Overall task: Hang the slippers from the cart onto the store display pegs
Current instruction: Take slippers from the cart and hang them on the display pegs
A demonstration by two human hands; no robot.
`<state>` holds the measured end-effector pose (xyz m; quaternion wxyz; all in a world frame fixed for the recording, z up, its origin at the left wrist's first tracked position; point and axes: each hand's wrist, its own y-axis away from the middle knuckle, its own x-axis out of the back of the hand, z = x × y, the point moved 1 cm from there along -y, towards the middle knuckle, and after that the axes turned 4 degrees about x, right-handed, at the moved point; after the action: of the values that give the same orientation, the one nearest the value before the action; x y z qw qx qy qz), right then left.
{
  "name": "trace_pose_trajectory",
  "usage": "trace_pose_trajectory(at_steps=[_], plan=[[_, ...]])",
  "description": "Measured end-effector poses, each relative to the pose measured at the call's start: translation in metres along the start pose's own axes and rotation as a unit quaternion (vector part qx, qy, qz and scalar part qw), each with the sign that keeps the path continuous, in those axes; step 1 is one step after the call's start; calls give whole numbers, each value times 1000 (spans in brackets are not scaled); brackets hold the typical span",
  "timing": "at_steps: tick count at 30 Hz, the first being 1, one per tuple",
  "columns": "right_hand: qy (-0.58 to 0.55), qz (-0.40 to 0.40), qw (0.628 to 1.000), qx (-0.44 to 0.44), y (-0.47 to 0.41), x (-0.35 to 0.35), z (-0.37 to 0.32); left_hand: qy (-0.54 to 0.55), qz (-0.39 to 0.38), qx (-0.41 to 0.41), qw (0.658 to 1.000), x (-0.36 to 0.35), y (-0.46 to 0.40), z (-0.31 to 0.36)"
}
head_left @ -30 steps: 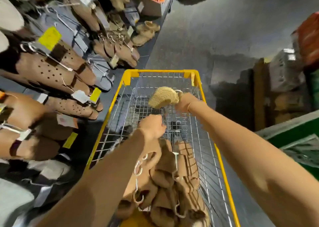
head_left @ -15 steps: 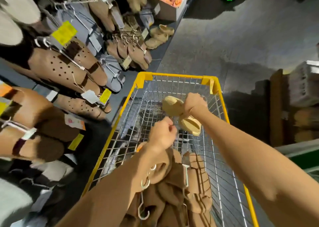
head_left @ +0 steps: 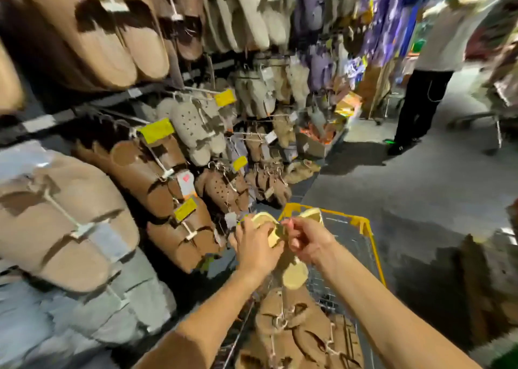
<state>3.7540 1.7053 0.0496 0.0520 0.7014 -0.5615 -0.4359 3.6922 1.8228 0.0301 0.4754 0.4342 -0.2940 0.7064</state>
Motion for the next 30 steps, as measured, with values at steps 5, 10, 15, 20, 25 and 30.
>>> trace_pose_trajectory(at_steps=[5, 10, 15, 20, 25, 30], plan=[[-36, -106, 994, 14, 117, -119, 24, 79, 185, -81, 976, 129, 64, -31], [-10, -162, 986, 44, 206, -224, 59, 64, 301, -132, 942, 256, 124, -75], [18, -245, 969, 14, 272, -302, 104, -32, 324, -167, 931, 354, 188, -128], [63, -339, 938, -24, 313, -364, 139, -50, 366, -124, 921, 420, 232, -169], [186, -429, 881, 69, 352, -408, 147, 22, 433, -27, 901, 477, 262, -191], [361, -352, 673, 541, 370, -448, 130, 35, 472, 19, 881, 550, 292, -197]])
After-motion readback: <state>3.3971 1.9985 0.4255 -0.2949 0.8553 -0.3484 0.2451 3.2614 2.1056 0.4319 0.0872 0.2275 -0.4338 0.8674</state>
